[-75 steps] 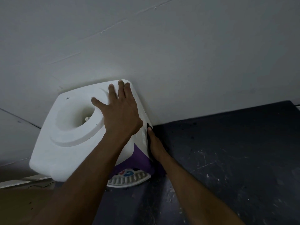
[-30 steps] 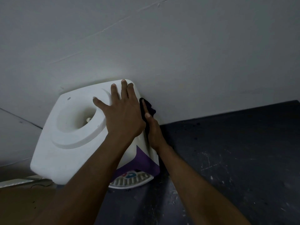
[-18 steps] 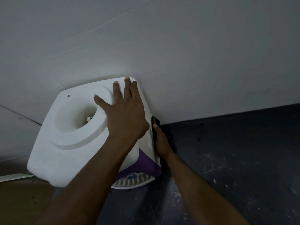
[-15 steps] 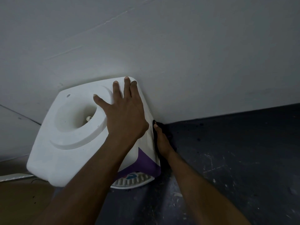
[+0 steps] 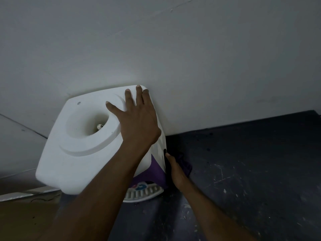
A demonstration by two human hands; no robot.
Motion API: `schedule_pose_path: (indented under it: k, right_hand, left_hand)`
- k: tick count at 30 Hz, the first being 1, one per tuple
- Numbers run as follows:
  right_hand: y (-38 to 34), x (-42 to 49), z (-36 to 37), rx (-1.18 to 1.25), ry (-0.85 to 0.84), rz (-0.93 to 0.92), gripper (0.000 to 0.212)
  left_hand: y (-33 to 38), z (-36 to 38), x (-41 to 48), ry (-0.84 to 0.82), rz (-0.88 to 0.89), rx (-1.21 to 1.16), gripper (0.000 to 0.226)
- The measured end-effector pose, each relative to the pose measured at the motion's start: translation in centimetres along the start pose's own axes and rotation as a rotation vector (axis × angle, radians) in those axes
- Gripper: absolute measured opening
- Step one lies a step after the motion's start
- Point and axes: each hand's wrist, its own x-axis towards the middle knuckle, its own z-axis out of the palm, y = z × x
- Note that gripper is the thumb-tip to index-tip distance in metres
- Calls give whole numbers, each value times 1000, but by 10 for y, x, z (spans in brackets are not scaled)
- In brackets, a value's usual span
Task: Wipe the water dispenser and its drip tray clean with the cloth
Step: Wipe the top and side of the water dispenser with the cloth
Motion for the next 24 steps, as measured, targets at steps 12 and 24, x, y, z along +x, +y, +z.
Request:
schedule_pose_path:
  k: [12, 24]
  right_hand:
    - [-30, -33, 34, -12, -48, -230, 71]
    - [-64, -57, 51, -136, -118, -433, 85]
  left_hand:
    - [-10, 1, -1, -4, -5, -23, 100]
    - [-12, -5, -1, -45, -6, -72, 102]
